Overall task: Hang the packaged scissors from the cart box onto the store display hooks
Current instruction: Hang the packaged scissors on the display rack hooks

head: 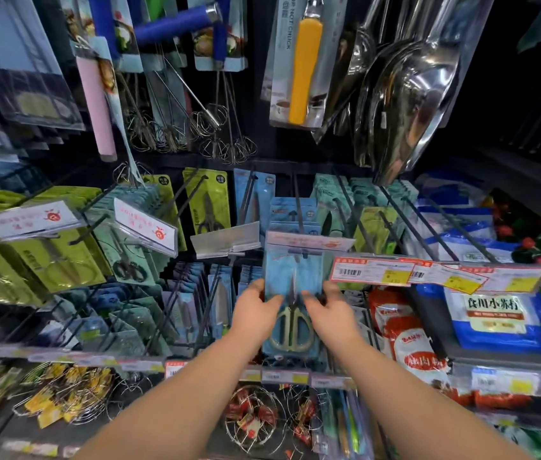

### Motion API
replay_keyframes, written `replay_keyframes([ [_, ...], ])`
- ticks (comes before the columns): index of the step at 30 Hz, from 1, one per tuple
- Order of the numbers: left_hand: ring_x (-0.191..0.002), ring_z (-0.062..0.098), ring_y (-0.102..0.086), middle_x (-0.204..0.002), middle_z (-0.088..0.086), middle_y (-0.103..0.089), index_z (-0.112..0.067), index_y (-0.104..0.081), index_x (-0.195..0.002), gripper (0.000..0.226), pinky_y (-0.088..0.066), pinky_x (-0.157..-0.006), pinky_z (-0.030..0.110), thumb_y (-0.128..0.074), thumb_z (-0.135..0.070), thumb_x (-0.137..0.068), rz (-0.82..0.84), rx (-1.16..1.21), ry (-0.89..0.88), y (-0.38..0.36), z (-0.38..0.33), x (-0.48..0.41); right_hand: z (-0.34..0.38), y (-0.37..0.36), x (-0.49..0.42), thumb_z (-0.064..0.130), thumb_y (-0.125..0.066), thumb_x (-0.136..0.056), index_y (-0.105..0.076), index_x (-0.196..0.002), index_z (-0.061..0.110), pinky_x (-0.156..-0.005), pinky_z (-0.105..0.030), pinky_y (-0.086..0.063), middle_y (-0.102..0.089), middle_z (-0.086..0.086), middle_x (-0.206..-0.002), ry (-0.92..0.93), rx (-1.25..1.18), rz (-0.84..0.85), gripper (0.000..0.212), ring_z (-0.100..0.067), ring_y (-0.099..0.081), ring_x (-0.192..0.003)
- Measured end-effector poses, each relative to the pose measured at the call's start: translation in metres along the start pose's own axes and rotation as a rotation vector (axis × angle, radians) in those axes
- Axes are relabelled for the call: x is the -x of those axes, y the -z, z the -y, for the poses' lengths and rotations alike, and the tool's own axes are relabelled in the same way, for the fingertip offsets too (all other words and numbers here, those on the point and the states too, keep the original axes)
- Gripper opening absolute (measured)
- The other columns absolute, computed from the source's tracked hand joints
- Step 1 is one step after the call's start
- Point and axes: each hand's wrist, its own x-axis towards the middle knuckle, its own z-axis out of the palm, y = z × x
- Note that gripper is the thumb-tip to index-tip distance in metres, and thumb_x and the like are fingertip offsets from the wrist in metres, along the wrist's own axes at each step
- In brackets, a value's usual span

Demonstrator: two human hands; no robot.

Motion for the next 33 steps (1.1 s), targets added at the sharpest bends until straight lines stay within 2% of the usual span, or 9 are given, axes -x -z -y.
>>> replay_keyframes([
  [3,-0.096,0.030,-0.062,-0.101,0.011,-0.064,-0.008,-0.053,-0.113,0.025,-0.045,-0.074,0.029,-0.057,-0.020,-0.091,0.001,-0.104,0.042,-0.001,0.002,-0.017,0.001,-0.002,-0.017,0.024,-0.051,-0.094,-0.060,-0.105,0.014,-0.083,-0.030,-0.045,-0.066,-0.009,-0.108,-0.053,0.031,0.048,0.017,-0.025,-0.061,-0.097],
  [6,-0.100,0.032,-0.063,-0.108,0.014,-0.066,-0.009,-0.052,-0.114,0.031,-0.052,-0.086,0.039,-0.061,-0.024,-0.088,0.005,-0.136,0.074,-0.004,0.005,-0.028,0.002,-0.001,-0.027,0.026,-0.053,-0.093,-0.061,-0.093,0.016,-0.081,-0.029,-0.042,-0.066,-0.014,-0.111,-0.080,0.085,0.059,0.013,-0.028,-0.061,-0.104],
  [8,-0.100,0.032,-0.063,-0.113,0.014,-0.065,-0.009,-0.054,-0.117,0.035,-0.053,-0.088,0.041,-0.062,-0.025,-0.087,0.004,-0.131,0.079,-0.004,0.006,-0.032,0.002,0.000,-0.030,0.030,-0.055,-0.092,-0.062,-0.109,0.011,-0.081,-0.026,-0.041,-0.066,-0.011,-0.114,-0.101,0.128,0.057,0.026,-0.027,-0.061,-0.107],
  [13,-0.112,0.029,-0.057,-0.128,0.011,-0.057,-0.011,-0.047,-0.130,0.043,-0.044,-0.082,0.027,-0.058,-0.025,-0.091,0.002,-0.150,0.063,0.006,0.002,-0.030,0.011,0.006,-0.024,0.030,-0.057,-0.091,-0.054,-0.125,0.014,-0.095,-0.032,-0.045,-0.060,-0.009,-0.127,-0.085,0.208,0.091,0.037,-0.029,-0.057,-0.114],
  [16,-0.124,0.028,-0.050,-0.141,0.011,-0.047,-0.011,-0.039,-0.139,0.054,-0.040,-0.087,0.025,-0.057,-0.029,-0.092,0.012,-0.204,0.033,0.015,0.004,-0.019,0.013,0.012,-0.008,0.030,-0.054,-0.093,-0.032,-0.143,0.007,-0.102,-0.034,-0.040,-0.042,-0.014,-0.144,-0.038,0.374,0.102,0.059,-0.032,-0.045,-0.129],
  [18,-0.127,0.029,-0.048,-0.142,0.012,-0.046,-0.012,-0.038,-0.140,0.057,-0.041,-0.096,0.030,-0.056,-0.035,-0.092,0.051,-0.353,-0.012,0.023,0.006,-0.007,0.011,0.016,0.007,0.033,-0.051,-0.094,-0.022,-0.146,0.007,-0.101,-0.036,-0.043,-0.040,-0.015,-0.145,-0.021,0.530,0.120,0.065,-0.032,-0.046,-0.128],
  [20,-0.128,0.031,-0.045,-0.142,0.012,-0.043,-0.015,-0.036,-0.140,0.058,-0.042,-0.100,0.038,-0.052,-0.042,-0.092,0.098,-0.606,-0.087,0.033,0.007,0.009,0.010,0.022,0.025,0.037,-0.048,-0.094,-0.026,-0.144,0.011,-0.102,-0.038,-0.042,-0.042,-0.015,-0.142,0.012,0.726,0.126,0.061,-0.032,-0.043,-0.128],
  [24,-0.136,0.030,-0.031,-0.149,0.008,-0.032,-0.020,-0.027,-0.144,0.063,-0.035,-0.107,0.045,-0.045,-0.049,-0.092,0.157,-0.994,-0.316,0.050,0.000,0.046,0.011,0.037,0.070,0.040,-0.045,-0.093,-0.026,-0.144,0.021,-0.113,-0.045,-0.026,-0.025,-0.002,-0.153,0.106,0.952,0.078,0.058,-0.026,-0.020,-0.143],
  [33,-0.143,0.032,-0.015,-0.155,0.008,-0.019,-0.021,-0.016,-0.149,0.072,-0.022,-0.114,0.050,-0.042,-0.055,-0.091,0.285,-1.193,-0.550,0.037,-0.019,0.116,0.006,0.088,0.169,0.047,-0.039,-0.094,-0.017,-0.148,0.020,-0.116,-0.050,-0.015,-0.011,-0.004,-0.159,-0.006,1.118,0.039,0.063,-0.029,-0.006,-0.146],
])
